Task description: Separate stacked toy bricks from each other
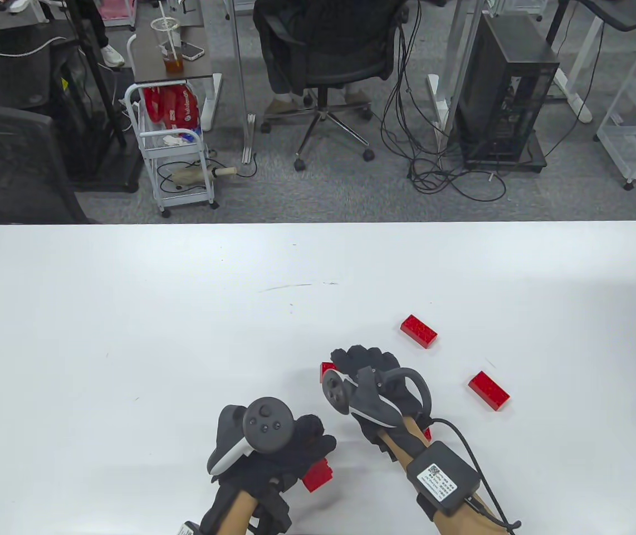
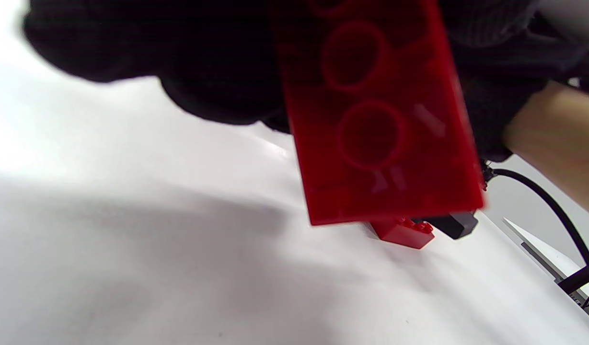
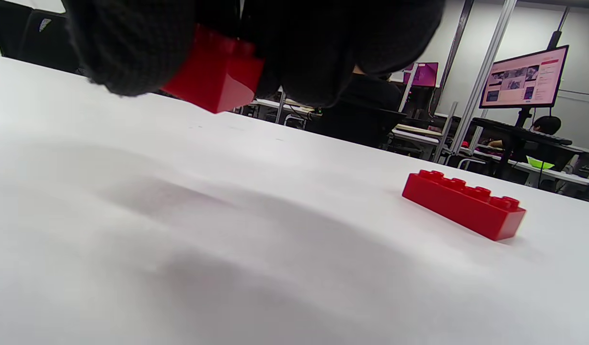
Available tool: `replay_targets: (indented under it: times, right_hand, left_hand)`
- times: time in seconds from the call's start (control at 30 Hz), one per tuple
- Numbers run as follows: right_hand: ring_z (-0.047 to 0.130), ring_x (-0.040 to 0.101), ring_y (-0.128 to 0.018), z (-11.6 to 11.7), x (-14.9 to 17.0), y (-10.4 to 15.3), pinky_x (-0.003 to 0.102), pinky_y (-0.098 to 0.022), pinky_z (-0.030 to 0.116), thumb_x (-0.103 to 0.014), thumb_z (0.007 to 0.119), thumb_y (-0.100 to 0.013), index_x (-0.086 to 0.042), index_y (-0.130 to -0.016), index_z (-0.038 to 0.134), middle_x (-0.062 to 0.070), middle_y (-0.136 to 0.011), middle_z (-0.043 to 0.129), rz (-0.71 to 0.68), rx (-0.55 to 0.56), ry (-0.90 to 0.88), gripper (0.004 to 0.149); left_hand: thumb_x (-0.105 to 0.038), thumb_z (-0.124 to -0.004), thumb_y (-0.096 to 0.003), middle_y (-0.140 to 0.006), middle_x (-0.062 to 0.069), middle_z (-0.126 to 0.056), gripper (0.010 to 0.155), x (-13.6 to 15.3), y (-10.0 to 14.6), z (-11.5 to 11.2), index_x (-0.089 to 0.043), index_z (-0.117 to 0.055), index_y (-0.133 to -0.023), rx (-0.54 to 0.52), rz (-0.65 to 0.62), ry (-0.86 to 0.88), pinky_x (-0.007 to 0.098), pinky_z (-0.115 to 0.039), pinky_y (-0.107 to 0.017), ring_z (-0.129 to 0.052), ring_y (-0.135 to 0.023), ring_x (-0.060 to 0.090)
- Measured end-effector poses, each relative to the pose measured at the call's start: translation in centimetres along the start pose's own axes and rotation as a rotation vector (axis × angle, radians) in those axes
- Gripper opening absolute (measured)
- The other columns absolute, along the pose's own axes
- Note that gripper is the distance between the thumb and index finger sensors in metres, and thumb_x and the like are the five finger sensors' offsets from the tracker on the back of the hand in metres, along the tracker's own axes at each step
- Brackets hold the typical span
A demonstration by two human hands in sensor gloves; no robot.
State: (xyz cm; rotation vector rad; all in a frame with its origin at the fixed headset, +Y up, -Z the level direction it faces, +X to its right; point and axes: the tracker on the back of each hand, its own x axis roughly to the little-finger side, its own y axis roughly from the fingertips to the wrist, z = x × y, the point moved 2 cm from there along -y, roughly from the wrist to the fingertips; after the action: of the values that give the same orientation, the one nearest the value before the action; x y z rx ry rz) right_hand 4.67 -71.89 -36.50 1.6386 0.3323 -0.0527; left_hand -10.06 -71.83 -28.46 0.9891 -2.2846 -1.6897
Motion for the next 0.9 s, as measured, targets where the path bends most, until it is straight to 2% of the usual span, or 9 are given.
replay_targets:
  times: [0.37,0.9]
  right_hand:
    - [0.086,0.028,-0.093,0.6,-0.7,-2.6,0.055,-0.072,0.069,-0.044,0.079,-0.045,-0.034,-0.106,0.062,0.000,-0.108,0.075,0.046,-0.090,0.037,0.065]
    - [0.088,0.026,-0.092,2.2,0.4,-5.6,0.055,-0.072,0.070,-0.039,0.082,-0.045,-0.032,-0.107,0.062,-0.001,-0.107,0.077,0.161,-0.164,0.049,0.065]
  left_hand:
    - [-0.067,-0.060,-0.0472,-0.068,0.004,-0.098,0.071,0.0,0.0,0.0,-0.019,-0.077,-0.097,0.011,0.005,-0.007,0.030,-0.092,-0.029,-0.100,-0.042,0.022]
    - [-0.067,-0.060,-0.0475,-0.069,0.004,-0.098,0.071,0.0,0.0,-0.1,-0.019,-0.076,-0.097,0.030,0.011,-0.019,0.030,-0.092,-0.030,-0.101,-0.043,0.023]
